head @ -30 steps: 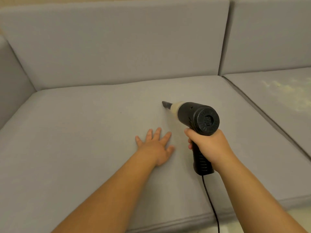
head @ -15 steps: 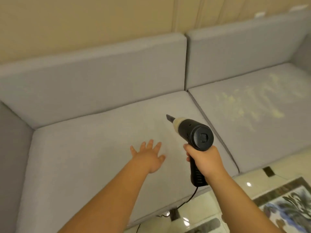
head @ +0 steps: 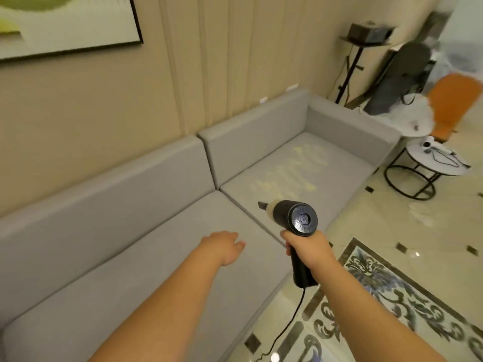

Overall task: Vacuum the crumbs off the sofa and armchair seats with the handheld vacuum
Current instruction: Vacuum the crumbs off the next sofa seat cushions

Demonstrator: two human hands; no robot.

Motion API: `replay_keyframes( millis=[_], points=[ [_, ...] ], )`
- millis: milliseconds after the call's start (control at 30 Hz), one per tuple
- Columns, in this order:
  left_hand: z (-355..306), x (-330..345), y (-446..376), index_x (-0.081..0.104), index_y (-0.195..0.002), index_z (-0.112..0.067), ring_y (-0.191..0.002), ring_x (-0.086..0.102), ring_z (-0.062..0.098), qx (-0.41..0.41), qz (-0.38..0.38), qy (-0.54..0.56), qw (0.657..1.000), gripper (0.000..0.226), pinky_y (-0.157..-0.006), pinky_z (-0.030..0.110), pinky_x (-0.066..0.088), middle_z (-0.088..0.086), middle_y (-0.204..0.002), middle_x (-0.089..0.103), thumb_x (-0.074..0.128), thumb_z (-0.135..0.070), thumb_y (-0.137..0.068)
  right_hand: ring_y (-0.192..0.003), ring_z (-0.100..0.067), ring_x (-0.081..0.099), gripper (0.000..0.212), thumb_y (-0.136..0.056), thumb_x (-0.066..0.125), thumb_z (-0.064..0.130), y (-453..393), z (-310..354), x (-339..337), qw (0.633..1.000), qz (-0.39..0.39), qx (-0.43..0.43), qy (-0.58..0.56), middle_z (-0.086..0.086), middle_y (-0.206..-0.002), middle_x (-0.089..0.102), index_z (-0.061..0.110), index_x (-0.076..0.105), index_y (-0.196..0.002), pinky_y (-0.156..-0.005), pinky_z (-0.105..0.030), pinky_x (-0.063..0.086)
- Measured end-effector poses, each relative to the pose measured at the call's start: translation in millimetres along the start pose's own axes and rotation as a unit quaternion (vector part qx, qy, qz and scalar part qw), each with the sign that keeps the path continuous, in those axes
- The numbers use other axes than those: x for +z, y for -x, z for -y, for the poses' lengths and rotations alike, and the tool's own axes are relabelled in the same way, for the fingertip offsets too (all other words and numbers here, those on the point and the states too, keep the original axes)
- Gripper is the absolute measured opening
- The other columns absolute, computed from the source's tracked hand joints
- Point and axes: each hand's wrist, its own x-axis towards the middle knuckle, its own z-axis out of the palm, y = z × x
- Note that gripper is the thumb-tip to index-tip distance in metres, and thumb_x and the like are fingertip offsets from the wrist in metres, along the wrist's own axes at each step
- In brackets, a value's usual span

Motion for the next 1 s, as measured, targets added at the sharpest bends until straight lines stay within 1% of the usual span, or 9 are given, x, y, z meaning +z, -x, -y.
replay_keyframes(
  millis=[100, 267, 367, 567, 667, 733, 833, 933, 1000],
  points=[
    [-2, 10, 5, 0.023, -0.164, -0.023, -0.155, 0.024, 0.027, 0.015, 0.018, 0.009, 1.000, 0.066, -0.125, 0.041, 0.021, 0.004, -0.171, 0.021, 0.025, -0.057, -0.108, -0.060, -0.018, 0.069, 0.019, -0.082, 0.082, 0.016, 11, -8, -20, 0.999, -0.023, 0.022, -0.023, -0.009, -0.072, 0.073, 0.005, 0.074, -0.095, -0.067, -0.035, 0.058],
    [-13, 13, -9, 0.024, -0.164, -0.020, -0.155, 0.024, 0.028, 0.018, 0.035, -0.017, 0.999, 0.067, -0.126, 0.041, 0.020, 0.005, -0.171, 0.022, 0.024, -0.057, -0.108, -0.064, -0.021, 0.068, 0.016, -0.084, 0.081, 0.014, 19, -25, -51, 0.998, -0.040, 0.044, -0.022, -0.010, -0.074, 0.071, 0.005, 0.074, -0.095, -0.066, -0.032, 0.056],
    [-35, 11, -20, 0.026, -0.163, -0.019, -0.154, 0.026, 0.031, 0.025, 0.031, -0.050, 0.998, 0.069, -0.125, 0.043, 0.023, 0.007, -0.170, 0.023, 0.024, -0.058, -0.107, -0.065, -0.023, 0.069, 0.017, -0.082, 0.080, 0.014, 17, -41, -71, 0.997, -0.049, 0.051, -0.012, -0.011, -0.072, 0.071, 0.003, 0.074, -0.093, -0.071, -0.037, 0.057],
    [-119, 12, -36, 0.028, -0.163, -0.019, -0.154, 0.026, 0.034, 0.049, 0.043, -0.093, 0.994, 0.068, -0.125, 0.047, 0.024, 0.008, -0.170, 0.024, 0.022, -0.058, -0.107, -0.068, -0.022, 0.074, 0.023, -0.079, 0.082, 0.023, 5, -66, -124, 0.998, -0.033, 0.050, 0.008, -0.008, -0.074, 0.076, 0.007, 0.074, -0.095, -0.082, -0.045, 0.062],
    [-165, 15, -38, 0.031, -0.162, -0.016, -0.152, 0.029, 0.035, 0.065, 0.050, -0.107, 0.991, 0.066, -0.123, 0.045, 0.027, 0.011, -0.168, 0.027, 0.022, -0.055, -0.109, -0.065, -0.021, 0.073, 0.025, -0.080, 0.082, 0.020, -8, -68, -148, 0.999, -0.027, 0.041, 0.000, -0.008, -0.073, 0.075, 0.004, 0.074, -0.097, -0.077, -0.042, 0.060],
    [-194, 17, -46, 0.032, -0.161, -0.016, -0.151, 0.030, 0.036, 0.064, 0.058, -0.112, 0.990, 0.067, -0.123, 0.048, 0.027, 0.011, -0.168, 0.028, 0.021, -0.056, -0.108, -0.066, -0.021, 0.072, 0.023, -0.081, 0.081, 0.019, -20, -67, -168, 0.999, -0.015, 0.037, -0.002, -0.007, -0.072, 0.074, 0.003, 0.074, -0.097, -0.075, -0.039, 0.059],
    [-223, 10, -56, 0.035, -0.160, -0.016, -0.150, 0.031, 0.037, 0.044, 0.043, -0.108, 0.992, 0.069, -0.121, 0.051, 0.029, 0.012, -0.166, 0.031, 0.021, -0.058, -0.107, -0.067, -0.021, 0.071, 0.019, -0.083, 0.080, 0.018, -42, -61, -194, 1.000, 0.001, 0.024, 0.000, -0.007, -0.070, 0.073, 0.004, 0.074, -0.094, -0.077, -0.039, 0.060],
    [-248, -6, -62, 0.034, -0.160, -0.017, -0.150, 0.030, 0.037, 0.017, 0.022, -0.109, 0.994, 0.069, -0.121, 0.051, 0.029, 0.011, -0.165, 0.031, 0.019, -0.058, -0.107, -0.059, -0.016, 0.069, 0.016, -0.085, 0.080, 0.018, -66, -48, -219, 1.000, 0.022, 0.007, 0.003, -0.007, -0.071, 0.072, 0.006, 0.074, -0.094, -0.065, -0.030, 0.057],
    [-263, -17, -68, 0.036, -0.159, -0.018, -0.148, 0.032, 0.038, 0.001, 0.009, -0.107, 0.994, 0.069, -0.119, 0.051, 0.031, 0.012, -0.164, 0.034, 0.019, -0.059, -0.107, -0.060, -0.015, 0.070, 0.018, -0.085, 0.080, 0.019, -82, -39, -234, 0.999, 0.042, -0.003, 0.010, -0.008, -0.074, 0.073, 0.006, 0.074, -0.097, -0.069, -0.031, 0.058]
  ],
)
